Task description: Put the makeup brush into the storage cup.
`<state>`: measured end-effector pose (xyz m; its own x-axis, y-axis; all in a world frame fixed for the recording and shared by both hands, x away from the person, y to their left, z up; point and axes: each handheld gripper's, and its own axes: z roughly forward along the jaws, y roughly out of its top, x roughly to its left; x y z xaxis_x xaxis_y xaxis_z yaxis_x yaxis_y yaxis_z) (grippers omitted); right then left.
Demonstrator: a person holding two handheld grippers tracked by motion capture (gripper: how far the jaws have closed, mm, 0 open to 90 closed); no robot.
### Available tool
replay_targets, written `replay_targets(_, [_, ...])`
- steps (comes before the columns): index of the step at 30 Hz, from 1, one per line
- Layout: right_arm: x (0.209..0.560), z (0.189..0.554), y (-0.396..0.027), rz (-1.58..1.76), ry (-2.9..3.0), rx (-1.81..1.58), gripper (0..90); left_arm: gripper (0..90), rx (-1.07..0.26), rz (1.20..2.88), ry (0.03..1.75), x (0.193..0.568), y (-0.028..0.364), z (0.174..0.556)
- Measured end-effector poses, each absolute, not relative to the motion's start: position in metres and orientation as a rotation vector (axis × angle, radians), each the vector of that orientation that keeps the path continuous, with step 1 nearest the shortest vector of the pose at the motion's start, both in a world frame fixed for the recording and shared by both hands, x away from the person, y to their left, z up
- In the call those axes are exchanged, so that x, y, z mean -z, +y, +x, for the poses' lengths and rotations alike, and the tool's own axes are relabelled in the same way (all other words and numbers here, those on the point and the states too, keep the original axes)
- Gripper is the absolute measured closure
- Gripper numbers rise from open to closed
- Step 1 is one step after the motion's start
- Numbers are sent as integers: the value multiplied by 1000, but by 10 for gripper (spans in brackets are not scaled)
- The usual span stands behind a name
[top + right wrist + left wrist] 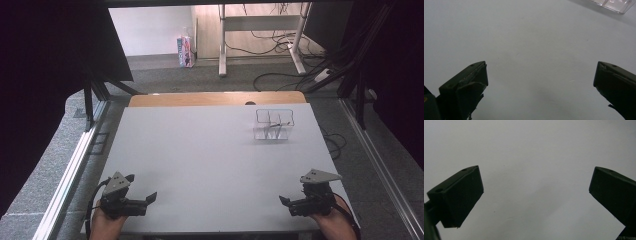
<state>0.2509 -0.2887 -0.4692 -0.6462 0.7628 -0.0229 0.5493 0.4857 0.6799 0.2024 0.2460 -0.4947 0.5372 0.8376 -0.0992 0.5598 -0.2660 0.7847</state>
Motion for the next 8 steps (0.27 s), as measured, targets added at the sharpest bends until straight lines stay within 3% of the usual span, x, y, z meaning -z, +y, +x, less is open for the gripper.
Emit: replay_targets(8, [471, 252, -289, 1119, 2424, -919, 0, 1, -431, 1962, 1134, 494, 245, 203])
